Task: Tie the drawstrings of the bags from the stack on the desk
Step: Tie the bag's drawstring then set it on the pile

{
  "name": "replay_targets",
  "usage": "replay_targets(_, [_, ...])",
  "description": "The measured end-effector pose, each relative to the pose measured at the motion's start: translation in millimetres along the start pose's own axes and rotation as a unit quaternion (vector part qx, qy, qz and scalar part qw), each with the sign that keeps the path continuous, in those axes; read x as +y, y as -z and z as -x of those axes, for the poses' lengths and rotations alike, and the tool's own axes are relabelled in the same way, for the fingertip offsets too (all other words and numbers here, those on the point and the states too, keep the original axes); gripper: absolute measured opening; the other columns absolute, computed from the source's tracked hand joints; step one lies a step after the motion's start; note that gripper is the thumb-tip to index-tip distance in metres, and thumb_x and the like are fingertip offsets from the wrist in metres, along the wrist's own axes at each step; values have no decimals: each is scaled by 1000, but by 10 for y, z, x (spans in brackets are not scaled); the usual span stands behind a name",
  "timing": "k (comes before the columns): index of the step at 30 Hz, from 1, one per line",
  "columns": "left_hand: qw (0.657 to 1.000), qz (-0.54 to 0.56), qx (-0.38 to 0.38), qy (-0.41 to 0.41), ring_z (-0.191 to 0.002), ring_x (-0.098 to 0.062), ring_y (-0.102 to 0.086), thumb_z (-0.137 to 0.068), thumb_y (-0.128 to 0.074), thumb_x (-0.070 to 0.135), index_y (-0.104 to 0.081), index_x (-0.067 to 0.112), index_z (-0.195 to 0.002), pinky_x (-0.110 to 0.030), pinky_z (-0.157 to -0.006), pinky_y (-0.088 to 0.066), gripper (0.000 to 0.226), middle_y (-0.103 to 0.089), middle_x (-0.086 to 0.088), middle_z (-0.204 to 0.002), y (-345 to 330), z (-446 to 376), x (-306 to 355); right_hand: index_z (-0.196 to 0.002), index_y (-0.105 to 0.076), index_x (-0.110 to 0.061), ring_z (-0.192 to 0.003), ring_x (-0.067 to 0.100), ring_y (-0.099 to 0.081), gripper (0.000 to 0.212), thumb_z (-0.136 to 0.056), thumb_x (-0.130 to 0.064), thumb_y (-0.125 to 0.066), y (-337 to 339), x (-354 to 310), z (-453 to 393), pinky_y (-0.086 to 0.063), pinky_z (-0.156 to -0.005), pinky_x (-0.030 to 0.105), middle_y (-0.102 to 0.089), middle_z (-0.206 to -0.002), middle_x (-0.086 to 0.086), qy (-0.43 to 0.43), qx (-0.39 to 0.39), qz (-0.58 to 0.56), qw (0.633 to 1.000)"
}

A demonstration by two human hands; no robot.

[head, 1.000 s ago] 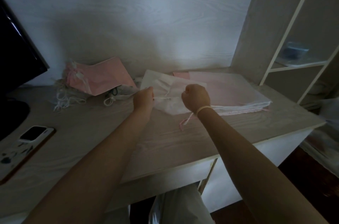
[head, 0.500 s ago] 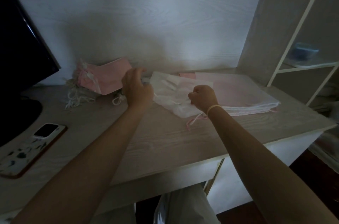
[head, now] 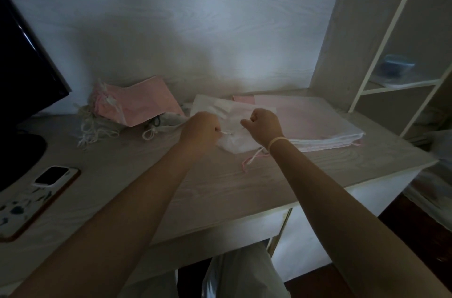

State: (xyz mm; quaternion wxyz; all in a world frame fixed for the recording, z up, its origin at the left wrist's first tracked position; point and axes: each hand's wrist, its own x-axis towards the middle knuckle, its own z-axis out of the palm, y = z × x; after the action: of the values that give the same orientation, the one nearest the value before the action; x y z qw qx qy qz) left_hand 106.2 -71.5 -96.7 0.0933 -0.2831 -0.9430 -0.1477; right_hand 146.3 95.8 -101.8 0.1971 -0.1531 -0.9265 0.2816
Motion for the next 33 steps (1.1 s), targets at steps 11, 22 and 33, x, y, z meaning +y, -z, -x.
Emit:
replay_targets(11, [889,431,-77,130,-74,-19,-60,-89,-64,37,-65,13,-62,-33,-81,-48,36,-64,-5,-71,154,-35,-10,-60,-35,-20,-75,21,-47,38,-90,-20,-59,-86,-11,23,-35,-69,26,-52,-77,5,0,9,32,999])
replay_targets(22, [772,617,-88,128,-68,-15,-66,-94,-59,14,-69,7,-96,-26,-59,-53,12,-70,-3,-78,69,16,158,-70,-53,-4,-62,20,-44,20,-85,-17,-59,-54,-65,6,-30,-54,28,-54,-68,9,-10,-14,-83,996])
replay_targets(33, [829,529,-103,149,-40,-15,-33,-84,-51,4,-63,4,-73,-19,-38,-21,16,-46,-5,-50,-114,-23,130,-70,-69,-6,-54,15,-44,19,-85,-16,-65,273,-328,-65,-36,-53,26,-60,-64,3,24,-254,-326,910])
